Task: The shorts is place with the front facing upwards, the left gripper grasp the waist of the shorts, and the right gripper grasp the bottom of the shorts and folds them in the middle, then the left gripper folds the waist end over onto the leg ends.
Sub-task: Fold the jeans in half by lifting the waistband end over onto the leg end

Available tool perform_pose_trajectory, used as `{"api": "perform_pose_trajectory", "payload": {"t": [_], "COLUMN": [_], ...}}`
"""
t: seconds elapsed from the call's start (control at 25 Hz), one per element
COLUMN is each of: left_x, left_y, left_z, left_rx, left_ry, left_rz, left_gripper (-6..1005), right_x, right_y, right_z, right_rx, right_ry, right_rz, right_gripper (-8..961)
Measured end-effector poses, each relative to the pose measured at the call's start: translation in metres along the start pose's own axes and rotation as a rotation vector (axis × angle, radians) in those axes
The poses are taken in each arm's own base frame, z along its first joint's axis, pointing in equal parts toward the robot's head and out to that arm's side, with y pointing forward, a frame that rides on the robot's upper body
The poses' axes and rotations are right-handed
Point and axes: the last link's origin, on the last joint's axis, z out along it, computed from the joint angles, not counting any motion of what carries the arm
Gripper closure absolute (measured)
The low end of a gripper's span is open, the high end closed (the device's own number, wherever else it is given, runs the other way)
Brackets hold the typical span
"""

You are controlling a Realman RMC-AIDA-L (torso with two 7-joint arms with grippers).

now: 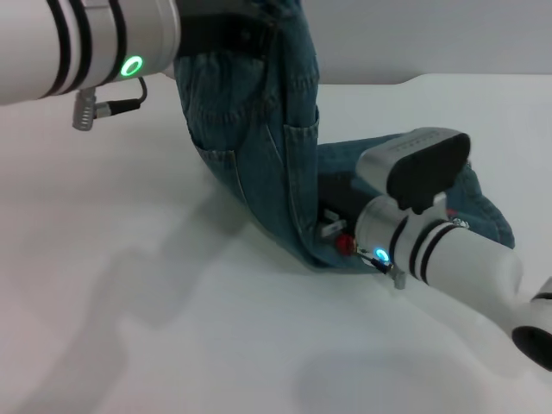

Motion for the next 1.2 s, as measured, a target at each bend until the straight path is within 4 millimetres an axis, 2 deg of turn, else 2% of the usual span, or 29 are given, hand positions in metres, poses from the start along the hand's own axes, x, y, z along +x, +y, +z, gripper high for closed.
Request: {"api": "perform_pose_trajectory", "payload": {"t": [0.44,0.56,0.64,0.8,0.96,1.2], "left_x": [0.002,0.002,0.002,-0.002,-0.007,-0.015], "left_y": [0.007,0.008,0.007,0.007,0.008,0.012], "left_z": [0.002,0.002,0.002,0.002,0.003,0.003], "left_rx": [-0.020,-0.021,-0.021,-0.018,-0.024,-0.031], "left_ry": [0.004,0.008,0.008,0.001,-0.014,-0.018], "left_rz": [0.022,0.024,0.022,0.016,0.017,0.010], "left_gripper": [892,892,892,893,878,848], "right_x": [0.005,0.005,0.005,0.003,0.002,0.002], "right_y": [0.043,0.046,0.037,-0.003,-0.047,-0.092], "right_z": [0.003,0.003,0.003,-0.003,-0.016,-0.036], "right_rx": [-0.153,-0.167,-0.136,-0.005,0.137,0.284], "right_ry": [0.035,0.039,0.029,-0.007,-0.050,-0.104], "right_rz": [-0.076,-0.093,-0.078,-0.022,0.030,0.058], "right_gripper": [954,954,954,954,954,954]}}
